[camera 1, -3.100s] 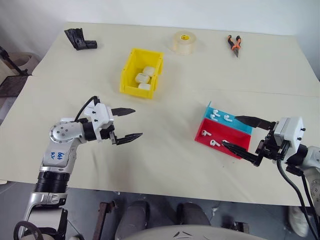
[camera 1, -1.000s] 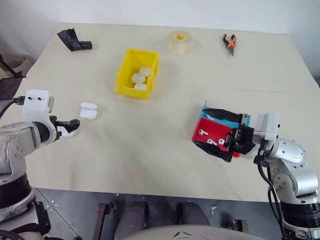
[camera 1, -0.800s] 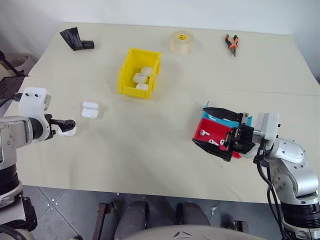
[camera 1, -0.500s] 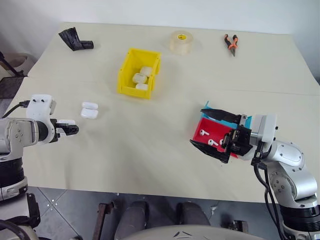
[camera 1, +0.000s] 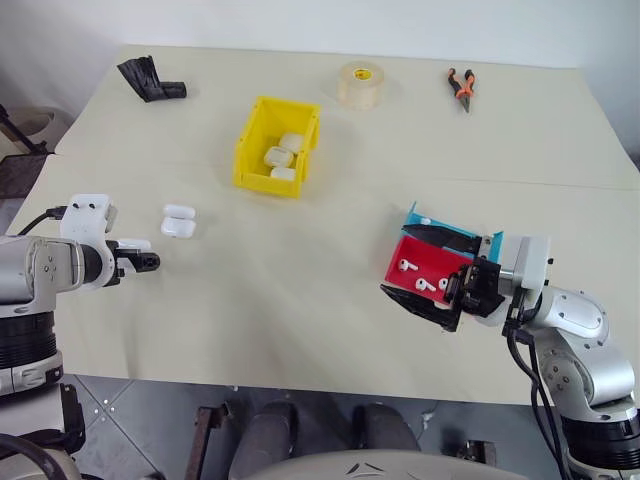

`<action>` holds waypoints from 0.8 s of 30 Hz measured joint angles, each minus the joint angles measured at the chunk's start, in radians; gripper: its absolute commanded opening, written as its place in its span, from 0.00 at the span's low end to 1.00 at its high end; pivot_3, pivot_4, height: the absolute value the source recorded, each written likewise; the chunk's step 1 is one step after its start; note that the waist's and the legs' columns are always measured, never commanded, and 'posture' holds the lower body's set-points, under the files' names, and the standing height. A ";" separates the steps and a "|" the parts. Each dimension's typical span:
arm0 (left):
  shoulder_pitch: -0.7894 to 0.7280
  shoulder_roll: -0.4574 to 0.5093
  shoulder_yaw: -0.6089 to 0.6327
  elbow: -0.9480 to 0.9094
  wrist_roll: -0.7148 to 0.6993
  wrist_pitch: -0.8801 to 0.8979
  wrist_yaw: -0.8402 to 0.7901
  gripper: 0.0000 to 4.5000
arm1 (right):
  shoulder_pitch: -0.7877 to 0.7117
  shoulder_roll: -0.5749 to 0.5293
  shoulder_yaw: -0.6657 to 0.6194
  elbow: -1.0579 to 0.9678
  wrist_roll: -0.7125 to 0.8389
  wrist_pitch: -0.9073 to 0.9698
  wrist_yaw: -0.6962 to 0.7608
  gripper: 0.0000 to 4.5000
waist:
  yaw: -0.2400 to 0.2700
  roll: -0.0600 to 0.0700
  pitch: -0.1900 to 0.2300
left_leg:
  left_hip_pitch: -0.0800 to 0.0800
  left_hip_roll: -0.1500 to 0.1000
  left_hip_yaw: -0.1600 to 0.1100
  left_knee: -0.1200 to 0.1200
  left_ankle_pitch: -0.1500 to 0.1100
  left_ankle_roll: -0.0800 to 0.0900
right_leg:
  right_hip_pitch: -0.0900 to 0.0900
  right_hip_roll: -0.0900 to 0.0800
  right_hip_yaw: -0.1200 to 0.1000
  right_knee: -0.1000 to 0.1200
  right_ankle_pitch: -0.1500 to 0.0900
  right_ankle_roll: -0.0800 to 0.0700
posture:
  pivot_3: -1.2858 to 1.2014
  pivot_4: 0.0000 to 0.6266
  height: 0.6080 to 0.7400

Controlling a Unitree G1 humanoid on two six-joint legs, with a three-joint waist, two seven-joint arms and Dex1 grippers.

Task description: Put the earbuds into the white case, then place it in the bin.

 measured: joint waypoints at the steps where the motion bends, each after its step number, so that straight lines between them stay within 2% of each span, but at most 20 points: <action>1: 0.003 0.000 0.002 -0.001 0.000 0.001 0.000 0.99 | 0.006 0.000 -0.004 0.000 0.000 -0.001 0.001 1.00 | 0.000 0.000 0.000 | 0.000 0.000 0.000 0.000 0.000 0.000 | 0.000 0.000 0.000 0.000 0.000 0.000 | 0.52 0.24 1.00; 6: 0.016 -0.003 0.009 -0.006 0.001 -0.010 -0.004 0.99 | 0.023 -0.001 -0.010 0.001 -0.001 -0.023 0.015 1.00 | -0.001 0.000 0.000 | 0.001 0.000 0.000 0.000 0.000 0.000 | 0.000 0.000 0.001 0.001 0.000 0.000 | 0.52 0.24 1.00; 9: 0.018 -0.003 0.008 -0.005 0.000 -0.017 -0.015 0.85 | 0.027 -0.001 -0.010 0.001 -0.001 -0.031 0.019 1.00 | -0.001 0.000 0.000 | 0.001 0.000 0.000 0.000 0.000 0.000 | 0.000 0.000 0.001 0.003 0.000 0.000 | 0.52 0.24 1.00; 12: 0.019 -0.003 0.002 -0.005 -0.002 -0.017 -0.028 0.65 | 0.027 -0.001 -0.010 0.001 -0.001 -0.039 0.023 1.00 | -0.003 0.000 0.000 | 0.002 0.000 0.001 0.000 0.000 0.000 | 0.000 0.000 0.001 0.003 0.000 0.000 | 0.52 0.24 1.00; 13: 0.019 -0.003 0.001 -0.004 -0.001 -0.018 -0.028 0.63 | 0.027 -0.001 -0.010 0.002 -0.001 -0.041 0.024 1.00 | -0.003 0.000 0.000 | 0.002 0.000 0.001 0.000 0.000 0.000 | 0.000 0.000 0.001 0.003 0.000 0.000 | 0.52 0.24 1.00; 17: 0.020 -0.007 0.008 -0.006 -0.001 -0.023 -0.033 0.63 | 0.027 -0.001 -0.010 0.004 -0.001 -0.042 0.029 1.00 | -0.003 0.000 0.000 | 0.002 0.000 0.001 0.000 0.000 0.000 | 0.000 0.000 0.001 0.004 0.000 0.000 | 0.52 0.24 1.00; 21: 0.066 -0.051 0.076 -0.047 -0.008 -0.068 -0.046 0.63 | 0.024 -0.001 -0.010 0.007 -0.001 -0.042 0.031 1.00 | 0.000 0.000 0.000 | 0.002 0.000 0.000 0.000 0.000 0.000 | 0.000 -0.001 0.001 0.003 0.000 0.000 | 0.52 0.24 1.00; 24: 0.130 -0.115 0.146 -0.131 -0.081 -0.141 -0.123 0.63 | 0.017 -0.003 -0.010 0.012 0.000 -0.042 0.033 1.00 | 0.002 0.000 0.000 | 0.001 0.000 -0.001 0.001 0.000 0.000 | 0.000 -0.002 0.001 0.002 0.000 0.000 | 0.52 0.24 1.00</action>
